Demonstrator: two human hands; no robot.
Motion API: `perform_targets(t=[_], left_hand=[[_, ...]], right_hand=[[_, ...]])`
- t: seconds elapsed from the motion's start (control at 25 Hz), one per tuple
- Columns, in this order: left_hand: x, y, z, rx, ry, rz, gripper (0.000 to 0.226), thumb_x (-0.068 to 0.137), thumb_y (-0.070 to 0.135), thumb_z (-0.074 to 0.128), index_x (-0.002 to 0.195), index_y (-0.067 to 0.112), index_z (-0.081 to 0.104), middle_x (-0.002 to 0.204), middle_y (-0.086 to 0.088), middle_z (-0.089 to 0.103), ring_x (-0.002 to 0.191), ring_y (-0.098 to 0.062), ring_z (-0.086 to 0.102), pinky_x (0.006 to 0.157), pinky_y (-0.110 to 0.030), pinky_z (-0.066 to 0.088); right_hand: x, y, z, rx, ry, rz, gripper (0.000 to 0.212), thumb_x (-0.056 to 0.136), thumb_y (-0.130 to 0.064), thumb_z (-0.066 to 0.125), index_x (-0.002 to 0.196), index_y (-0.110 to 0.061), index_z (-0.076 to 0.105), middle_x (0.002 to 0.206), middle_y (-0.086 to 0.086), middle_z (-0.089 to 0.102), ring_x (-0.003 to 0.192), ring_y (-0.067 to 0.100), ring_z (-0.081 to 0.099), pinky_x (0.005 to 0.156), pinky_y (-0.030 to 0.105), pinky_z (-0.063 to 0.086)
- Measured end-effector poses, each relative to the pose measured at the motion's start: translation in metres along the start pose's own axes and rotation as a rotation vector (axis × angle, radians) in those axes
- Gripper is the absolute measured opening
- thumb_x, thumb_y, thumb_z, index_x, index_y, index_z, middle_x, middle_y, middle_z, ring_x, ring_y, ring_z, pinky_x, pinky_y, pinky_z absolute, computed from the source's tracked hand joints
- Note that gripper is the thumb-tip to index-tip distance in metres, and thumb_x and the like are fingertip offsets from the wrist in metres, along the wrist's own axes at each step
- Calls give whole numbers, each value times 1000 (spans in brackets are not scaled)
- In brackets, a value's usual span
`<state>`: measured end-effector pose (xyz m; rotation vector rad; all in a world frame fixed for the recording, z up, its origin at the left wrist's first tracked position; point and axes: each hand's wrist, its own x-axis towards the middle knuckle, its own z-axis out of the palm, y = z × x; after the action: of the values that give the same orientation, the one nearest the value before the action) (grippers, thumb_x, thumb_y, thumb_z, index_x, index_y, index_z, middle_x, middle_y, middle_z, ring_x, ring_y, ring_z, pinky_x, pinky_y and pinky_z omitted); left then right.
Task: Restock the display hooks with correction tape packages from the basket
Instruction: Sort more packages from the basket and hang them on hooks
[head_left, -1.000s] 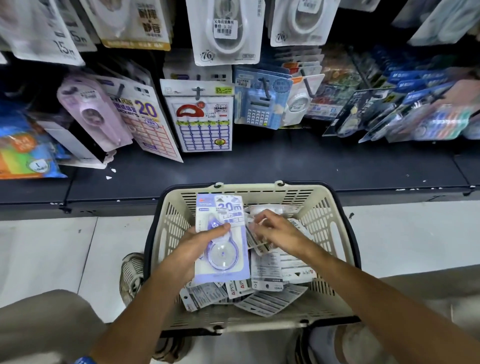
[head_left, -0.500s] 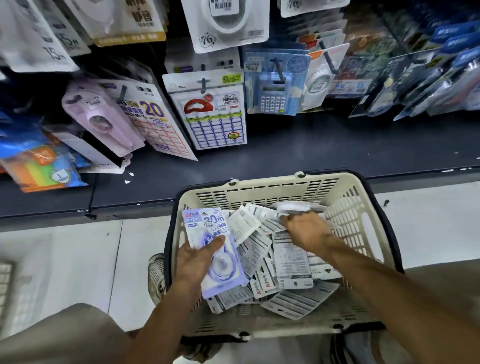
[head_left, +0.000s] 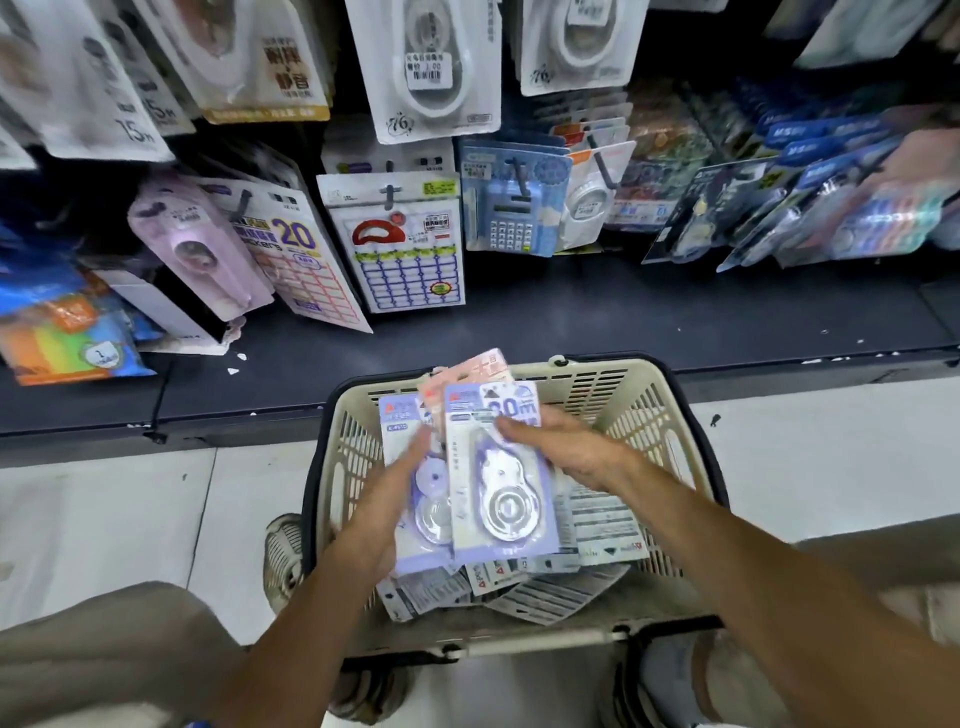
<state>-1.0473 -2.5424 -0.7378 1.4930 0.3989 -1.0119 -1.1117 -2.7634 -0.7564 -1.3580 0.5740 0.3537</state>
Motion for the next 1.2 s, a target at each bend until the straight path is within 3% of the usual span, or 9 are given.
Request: perform_targets(t=[0.08,0.2,0.36,0.56,0.68,0.8,1.0,1.12,1.2], left_hand=[[-1,8,-2,5,-5,38,88,53,73,82,126,27,69,118,-5,76,108,-31,72,97,-52,55],[5,10,-11,-60,86,147,67,58,39,91,119,19,71,109,-9,79,90,-27,78,73,-40,63],[15,3,-9,-50,150,133,37,83,24,81,119,14,71,112,-12,78,92,-29,77,87,-49,61],[9,11,-6,-38,-252,21,64,79,67,67,124,23,72,119,-10,75,109,-31,73,83,-42,61],[14,7,-13,59,-191,37,66,63,27,92,123,14,69,114,-16,76,96,-34,76,74,-41,62],[21,2,-21,176,-34,85,54,64,9,90,114,14,70,106,-11,79,91,-31,77,82,-47,61],[29,-6,-27,217,67,77,61,65,14,93,120,17,66,104,-5,79,97,-31,76,94,-56,56],[31,-8,-29,224,74,83,62,65,16,93,121,17,65,102,-2,80,93,-27,77,88,-50,59],[33,-10,-27,240,65,100,53,67,14,91,115,19,68,95,2,81,84,-21,78,77,-39,59]], right_hand=[[4,3,23,-68,162,-60,29,92,-50,65,108,-26,70,102,1,79,95,25,75,89,43,59],[8,1,32,223,183,-34,28,93,-43,67,103,-18,73,99,5,79,87,22,76,75,35,62],[5,-11,28,393,118,-31,32,90,-45,70,90,-14,78,98,12,79,81,24,76,65,30,60],[3,4,78,-14,380,-9,42,99,-54,52,124,-19,56,107,7,75,83,13,75,69,32,63],[8,13,96,-152,285,36,58,103,-58,32,141,-17,48,131,6,65,121,24,63,103,42,50],[8,12,62,-58,102,129,61,105,-58,27,131,-16,64,128,4,67,114,24,63,104,43,47],[-11,80,-1,-1271,98,293,66,94,-22,60,152,-14,31,156,14,36,134,37,44,109,50,41],[-20,105,-32,-1586,-40,352,105,87,3,60,161,-22,-10,169,14,-8,152,44,13,121,56,21],[-23,112,-40,-1792,-46,362,101,93,-3,58,158,-15,-19,166,23,-9,151,45,14,121,50,26]])
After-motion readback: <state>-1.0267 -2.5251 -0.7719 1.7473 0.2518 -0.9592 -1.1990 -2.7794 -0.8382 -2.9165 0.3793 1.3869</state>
